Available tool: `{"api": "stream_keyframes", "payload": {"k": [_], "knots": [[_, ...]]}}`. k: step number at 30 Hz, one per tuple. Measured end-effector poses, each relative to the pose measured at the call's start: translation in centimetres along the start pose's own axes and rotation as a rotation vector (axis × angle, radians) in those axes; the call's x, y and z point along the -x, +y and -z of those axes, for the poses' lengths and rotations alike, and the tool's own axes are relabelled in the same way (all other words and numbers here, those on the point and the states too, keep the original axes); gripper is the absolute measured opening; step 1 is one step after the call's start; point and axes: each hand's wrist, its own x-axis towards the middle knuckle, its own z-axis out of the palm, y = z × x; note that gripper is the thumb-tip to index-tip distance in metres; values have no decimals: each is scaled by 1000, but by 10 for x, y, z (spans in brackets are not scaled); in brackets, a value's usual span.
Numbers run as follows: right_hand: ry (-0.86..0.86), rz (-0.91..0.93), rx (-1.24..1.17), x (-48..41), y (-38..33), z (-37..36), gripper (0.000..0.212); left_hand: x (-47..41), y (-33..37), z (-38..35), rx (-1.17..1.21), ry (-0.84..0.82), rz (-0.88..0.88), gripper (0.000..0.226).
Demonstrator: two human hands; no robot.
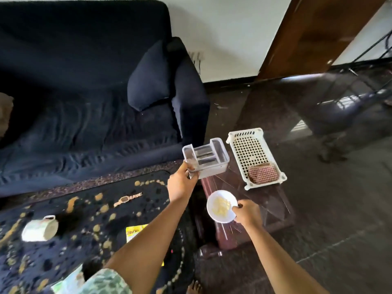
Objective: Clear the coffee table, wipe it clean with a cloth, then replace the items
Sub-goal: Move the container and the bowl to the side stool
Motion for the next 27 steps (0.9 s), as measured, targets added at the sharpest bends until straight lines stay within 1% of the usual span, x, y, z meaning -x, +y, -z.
{"api": "stream_keyframes", "payload": {"k": [5,7,10,11,13,15,16,18,19,21,22,24,27], "knots": [[5,-64,-30,-43,22,6,13,-19,2,-69,-38,-55,37,18],[-1,-91,-57,-54,28,2,18,-20,-3,-87,-59,-87,43,18],[-15,-117,-62,-61,34,-2,15,-19,-11,-103,-63,-148,59,17],[-15,-123,-69,-63,36,-2,15,-19,-15,-107,-63,-172,70,19],[-25,-136,-66,-64,40,-3,14,-16,-20,-110,-34,-242,100,32],[-31,-145,-76,-66,41,-4,14,-10,-17,-108,67,-287,119,48],[-36,-152,-95,-66,42,-4,13,-10,-17,-107,112,-279,140,52],[-41,-175,-134,-70,46,-7,16,-17,-13,-107,160,-208,262,57],[-46,-179,-143,-72,47,-10,16,-26,-12,-109,197,-177,352,55],[-48,-181,-167,-76,50,-13,15,-46,-12,-115,282,-181,513,44],[-47,-182,-180,-78,51,-14,15,-54,-14,-118,307,-202,560,40],[-54,-196,-201,-81,54,-16,16,-63,-14,-124,342,-229,610,36],[-56,-236,-258,-82,56,-17,14,-64,-10,-126,364,-217,615,35]]}}
